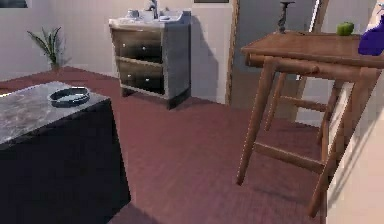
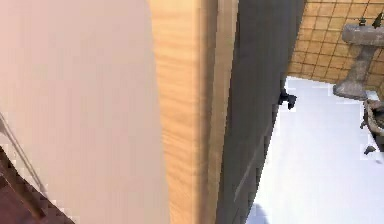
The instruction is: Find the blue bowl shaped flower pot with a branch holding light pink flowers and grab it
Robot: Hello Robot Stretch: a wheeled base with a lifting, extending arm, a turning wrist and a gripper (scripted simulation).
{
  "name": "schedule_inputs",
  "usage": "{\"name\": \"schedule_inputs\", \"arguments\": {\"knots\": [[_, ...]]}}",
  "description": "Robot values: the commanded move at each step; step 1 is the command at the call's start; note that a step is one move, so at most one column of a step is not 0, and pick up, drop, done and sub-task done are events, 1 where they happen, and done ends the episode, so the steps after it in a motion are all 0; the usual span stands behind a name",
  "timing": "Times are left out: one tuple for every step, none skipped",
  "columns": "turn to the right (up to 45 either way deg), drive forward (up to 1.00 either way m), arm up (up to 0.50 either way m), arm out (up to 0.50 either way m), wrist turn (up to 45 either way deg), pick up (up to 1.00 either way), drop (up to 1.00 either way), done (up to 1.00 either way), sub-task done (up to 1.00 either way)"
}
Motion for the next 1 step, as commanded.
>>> {"name": "schedule_inputs", "arguments": {"knots": [[0.0, 1.00, 0.00, 0.00, 0.0, 0.00, 0.00, 0.00, 0.00]]}}
